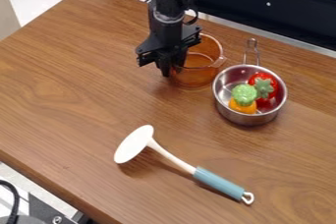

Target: Move the orange pot to the left side of the spoon

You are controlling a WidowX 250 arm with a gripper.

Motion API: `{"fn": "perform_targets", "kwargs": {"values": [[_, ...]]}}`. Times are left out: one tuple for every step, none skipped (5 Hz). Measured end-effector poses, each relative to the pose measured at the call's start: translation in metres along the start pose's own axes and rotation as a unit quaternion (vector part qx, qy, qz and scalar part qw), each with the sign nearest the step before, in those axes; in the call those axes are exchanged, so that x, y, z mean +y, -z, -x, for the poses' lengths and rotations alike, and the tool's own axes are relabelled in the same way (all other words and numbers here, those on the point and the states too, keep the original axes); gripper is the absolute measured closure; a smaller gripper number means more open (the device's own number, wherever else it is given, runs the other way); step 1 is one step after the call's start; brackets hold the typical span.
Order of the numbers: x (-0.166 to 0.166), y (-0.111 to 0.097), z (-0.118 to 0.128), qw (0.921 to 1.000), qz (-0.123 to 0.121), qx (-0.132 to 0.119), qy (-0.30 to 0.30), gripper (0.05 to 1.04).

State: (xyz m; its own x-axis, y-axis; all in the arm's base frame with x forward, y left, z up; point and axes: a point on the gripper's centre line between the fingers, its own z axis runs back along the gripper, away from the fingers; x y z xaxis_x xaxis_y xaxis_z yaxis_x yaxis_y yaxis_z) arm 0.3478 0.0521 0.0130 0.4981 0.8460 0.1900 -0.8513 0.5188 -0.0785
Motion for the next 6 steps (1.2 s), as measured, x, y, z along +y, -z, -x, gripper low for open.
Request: {"fn": "perform_targets", "kwargs": {"values": [[0.007,0.001,-0.009,1.0000,0.008,0.001,-0.003,1.001],[0.021,-0.003,-0.032,0.9995,0.023,-0.021,0.012,1.021],[0.041,-0.003,-0.049,0.9997,0.010,-0.019,0.010,1.021],[0.067,-0.016,-0.070,0.9996,0.017,-0.023,0.007,1.021],[0.111,-0.021,-0.070,0.9996,0.026,-0.010,0.000,1.021],[0.150,-0.027,-0.070,0.9996,0.028,-0.006,-0.006,1.021]]}}
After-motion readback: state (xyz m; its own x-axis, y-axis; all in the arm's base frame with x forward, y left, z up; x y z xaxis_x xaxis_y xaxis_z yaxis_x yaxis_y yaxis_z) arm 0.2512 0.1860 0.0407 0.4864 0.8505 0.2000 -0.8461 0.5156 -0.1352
